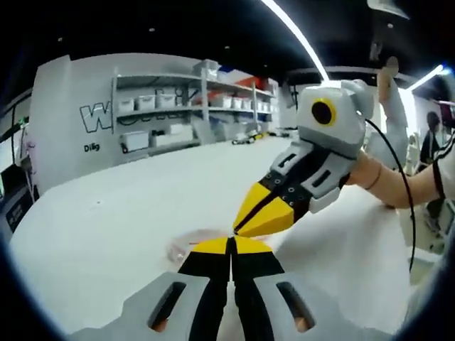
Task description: Open the resealable bag by pulling the two sides of the seal apart until the entire bag opening is separated and visibly accessible.
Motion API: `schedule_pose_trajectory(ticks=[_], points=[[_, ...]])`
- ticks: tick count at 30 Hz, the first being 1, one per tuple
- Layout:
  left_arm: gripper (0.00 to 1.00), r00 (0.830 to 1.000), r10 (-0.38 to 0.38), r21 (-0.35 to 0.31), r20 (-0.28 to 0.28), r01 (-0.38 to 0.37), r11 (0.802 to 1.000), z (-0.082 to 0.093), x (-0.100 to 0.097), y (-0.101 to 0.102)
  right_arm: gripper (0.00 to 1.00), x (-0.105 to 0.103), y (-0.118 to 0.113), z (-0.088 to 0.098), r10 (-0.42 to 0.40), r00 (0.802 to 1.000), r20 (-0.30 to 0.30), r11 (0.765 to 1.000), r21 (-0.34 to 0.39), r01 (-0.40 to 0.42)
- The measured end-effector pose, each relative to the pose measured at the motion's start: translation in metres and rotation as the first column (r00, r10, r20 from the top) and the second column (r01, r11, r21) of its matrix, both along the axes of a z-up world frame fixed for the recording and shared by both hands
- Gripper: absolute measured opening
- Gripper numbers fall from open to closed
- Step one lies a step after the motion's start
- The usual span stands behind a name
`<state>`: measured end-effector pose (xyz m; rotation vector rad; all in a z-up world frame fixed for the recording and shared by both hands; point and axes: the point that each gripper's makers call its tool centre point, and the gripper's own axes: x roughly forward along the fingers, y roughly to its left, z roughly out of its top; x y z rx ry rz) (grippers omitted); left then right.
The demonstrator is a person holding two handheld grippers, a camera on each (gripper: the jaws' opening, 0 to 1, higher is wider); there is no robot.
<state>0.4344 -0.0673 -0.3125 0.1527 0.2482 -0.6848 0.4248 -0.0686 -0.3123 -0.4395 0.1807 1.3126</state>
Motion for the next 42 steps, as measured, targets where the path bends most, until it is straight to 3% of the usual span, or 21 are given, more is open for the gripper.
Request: schedule_pose_trajectory(ticks=[18, 42], points=[[0.0, 1.0, -0.012, 0.013, 0.011, 0.012, 1.0, 0.0009, -0.0019, 0.0001, 0.0, 0.0002, 0.0002, 0.002, 0.003, 1.0, -0.002, 1.0, 0.013, -0.003], [0.0, 1.0, -0.016, 0.01, -0.024, 0.016, 1.0, -0.0018, -0.0029, 0.0005, 0.0, 0.0051, 0.0, 0.0032, -0.061, 0.998, 0.013, 0.998, 0.007, 0.061]])
